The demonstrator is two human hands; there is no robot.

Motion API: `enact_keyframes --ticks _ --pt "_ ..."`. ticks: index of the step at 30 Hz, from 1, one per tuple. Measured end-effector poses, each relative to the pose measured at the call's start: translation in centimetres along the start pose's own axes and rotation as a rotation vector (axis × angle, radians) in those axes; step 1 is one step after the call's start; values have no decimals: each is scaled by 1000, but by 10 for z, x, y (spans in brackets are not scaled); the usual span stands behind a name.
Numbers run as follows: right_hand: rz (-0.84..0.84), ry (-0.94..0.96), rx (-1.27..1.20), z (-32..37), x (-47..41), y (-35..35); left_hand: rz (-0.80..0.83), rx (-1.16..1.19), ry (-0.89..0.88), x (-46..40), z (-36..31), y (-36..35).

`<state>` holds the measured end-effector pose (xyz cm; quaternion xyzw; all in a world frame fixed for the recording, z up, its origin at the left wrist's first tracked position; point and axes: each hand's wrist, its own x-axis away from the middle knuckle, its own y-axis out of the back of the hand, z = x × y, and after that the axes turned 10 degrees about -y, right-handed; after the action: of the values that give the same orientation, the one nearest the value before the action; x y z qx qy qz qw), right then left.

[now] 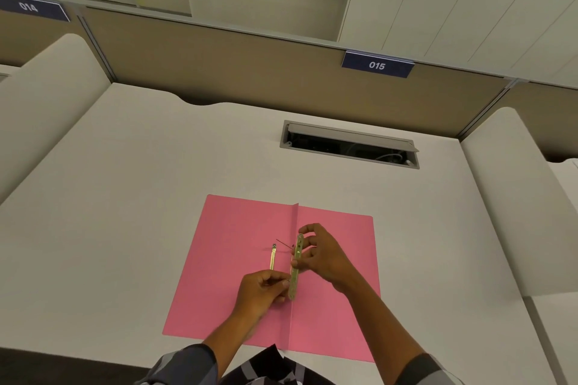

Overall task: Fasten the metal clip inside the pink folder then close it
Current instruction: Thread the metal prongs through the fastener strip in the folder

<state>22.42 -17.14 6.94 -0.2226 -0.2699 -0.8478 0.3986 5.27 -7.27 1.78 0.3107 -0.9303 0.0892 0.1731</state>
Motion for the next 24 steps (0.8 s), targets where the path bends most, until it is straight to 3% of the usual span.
enact_keyframes --ticks 24 --pt "-130 47 75 2 -3 -22 7 36 2 -3 4 -1"
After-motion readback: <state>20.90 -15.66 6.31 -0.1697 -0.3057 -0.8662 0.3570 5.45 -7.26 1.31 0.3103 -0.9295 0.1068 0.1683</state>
